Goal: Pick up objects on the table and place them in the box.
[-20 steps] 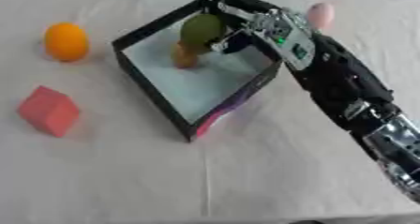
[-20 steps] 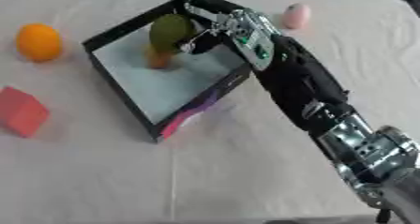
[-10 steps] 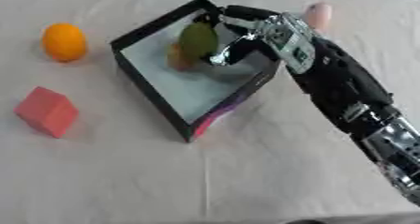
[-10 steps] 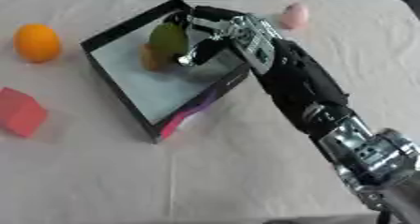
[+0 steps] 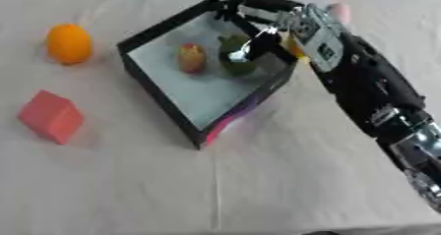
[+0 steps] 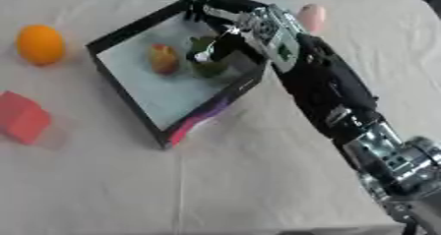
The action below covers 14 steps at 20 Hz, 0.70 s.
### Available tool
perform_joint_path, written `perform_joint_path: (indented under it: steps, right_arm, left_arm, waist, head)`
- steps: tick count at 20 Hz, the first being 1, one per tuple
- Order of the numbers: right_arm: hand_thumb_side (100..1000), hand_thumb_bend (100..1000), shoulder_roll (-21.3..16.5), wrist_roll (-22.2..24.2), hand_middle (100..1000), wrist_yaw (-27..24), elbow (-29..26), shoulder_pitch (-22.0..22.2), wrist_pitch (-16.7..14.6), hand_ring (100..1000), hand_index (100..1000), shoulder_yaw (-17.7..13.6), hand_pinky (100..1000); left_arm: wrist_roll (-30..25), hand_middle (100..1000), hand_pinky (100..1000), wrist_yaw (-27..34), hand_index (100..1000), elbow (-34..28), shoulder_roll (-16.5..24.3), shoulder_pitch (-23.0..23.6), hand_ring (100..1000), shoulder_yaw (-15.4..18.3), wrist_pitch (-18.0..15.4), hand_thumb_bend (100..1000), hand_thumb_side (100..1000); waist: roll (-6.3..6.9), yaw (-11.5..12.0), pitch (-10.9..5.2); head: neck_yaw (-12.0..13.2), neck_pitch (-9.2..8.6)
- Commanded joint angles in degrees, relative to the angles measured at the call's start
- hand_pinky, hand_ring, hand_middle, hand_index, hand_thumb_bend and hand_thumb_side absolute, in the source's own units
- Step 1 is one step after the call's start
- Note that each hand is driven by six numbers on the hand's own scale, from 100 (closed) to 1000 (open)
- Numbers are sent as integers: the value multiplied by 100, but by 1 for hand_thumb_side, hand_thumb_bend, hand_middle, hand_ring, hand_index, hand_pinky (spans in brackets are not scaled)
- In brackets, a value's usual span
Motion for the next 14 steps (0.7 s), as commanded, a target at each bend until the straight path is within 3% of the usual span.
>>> perform_joint_path:
  steps: [1, 7, 14]
  right_arm:
    - [366, 420, -234, 31, 837, -206, -367, -112, 85, 841, 1000, -83, 987]
    - [329, 405, -394, 81, 836, -456, -733, -107, 323, 841, 1000, -128, 987]
    - [205, 328, -751, 86, 835, -866, -1004, -37, 701, 839, 1000, -362, 984]
  left_arm:
    - [179, 734, 896, -2, 823, -100, 160, -11, 784, 55, -40, 100, 651]
    - [565, 733, 896, 102, 820, -100, 169, 22, 783, 59, -82, 100, 656]
    - [630, 731, 896, 89, 820, -100, 199, 84, 783, 31, -41, 100, 652]
  waist:
    - [-22, -13, -239]
    - [-32, -30, -249]
    - [-32, -102, -255]
  head:
    - [14, -43]
    - [19, -47]
    - [133, -121]
